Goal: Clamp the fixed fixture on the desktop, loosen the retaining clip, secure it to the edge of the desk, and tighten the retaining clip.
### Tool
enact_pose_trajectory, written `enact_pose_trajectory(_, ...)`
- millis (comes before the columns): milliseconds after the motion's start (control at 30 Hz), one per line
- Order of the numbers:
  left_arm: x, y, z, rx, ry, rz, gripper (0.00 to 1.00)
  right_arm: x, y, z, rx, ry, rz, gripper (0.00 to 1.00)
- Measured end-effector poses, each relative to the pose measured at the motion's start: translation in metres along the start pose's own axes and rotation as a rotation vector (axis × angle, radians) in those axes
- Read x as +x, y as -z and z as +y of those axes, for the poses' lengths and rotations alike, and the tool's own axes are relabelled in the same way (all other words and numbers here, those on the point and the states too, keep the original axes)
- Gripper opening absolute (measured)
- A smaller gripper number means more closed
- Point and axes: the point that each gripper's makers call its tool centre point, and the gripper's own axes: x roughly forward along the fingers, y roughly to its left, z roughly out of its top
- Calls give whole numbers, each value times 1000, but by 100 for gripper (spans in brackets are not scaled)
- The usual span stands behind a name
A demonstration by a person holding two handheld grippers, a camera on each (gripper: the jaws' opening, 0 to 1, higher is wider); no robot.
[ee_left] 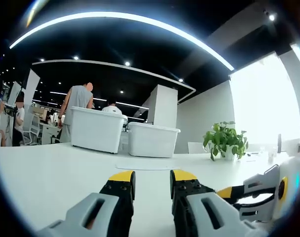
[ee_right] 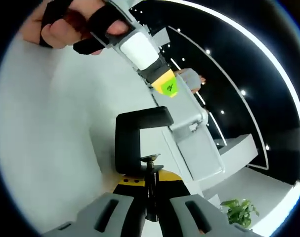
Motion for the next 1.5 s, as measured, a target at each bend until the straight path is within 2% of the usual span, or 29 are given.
enact_pose_trajectory(233,0,0,0,-1,-1,0,29,-2,1,-9,103,12,-8,4)
enact_pose_trajectory(333,0,1,-1,6,2,4,29,-6,-2,-18,127,43,-37,4)
enact_pose_trajectory(400,0,1,-1,8,3,4,29,-8,-6,-22,186,50,-66,4)
enact_pose_trajectory(600,0,1,0,11,2,6,29,-14,-11,-34,273,70,-109,4)
enact_pose_trajectory(867,0,2,-1,20,2,11,29,-20,-8,-51,570,61,-182,3)
enact_pose_trajectory(933,0,2,-1,23,3,12,29,-22,-6,-58,622,65,-200,3)
enact_pose_trajectory(1167,1,3,-2,34,4,18,29,-30,-5,-70,657,98,-239,3)
enact_pose_trajectory(1500,2,5,-3,47,6,23,29,-38,-16,-77,704,91,-307,3)
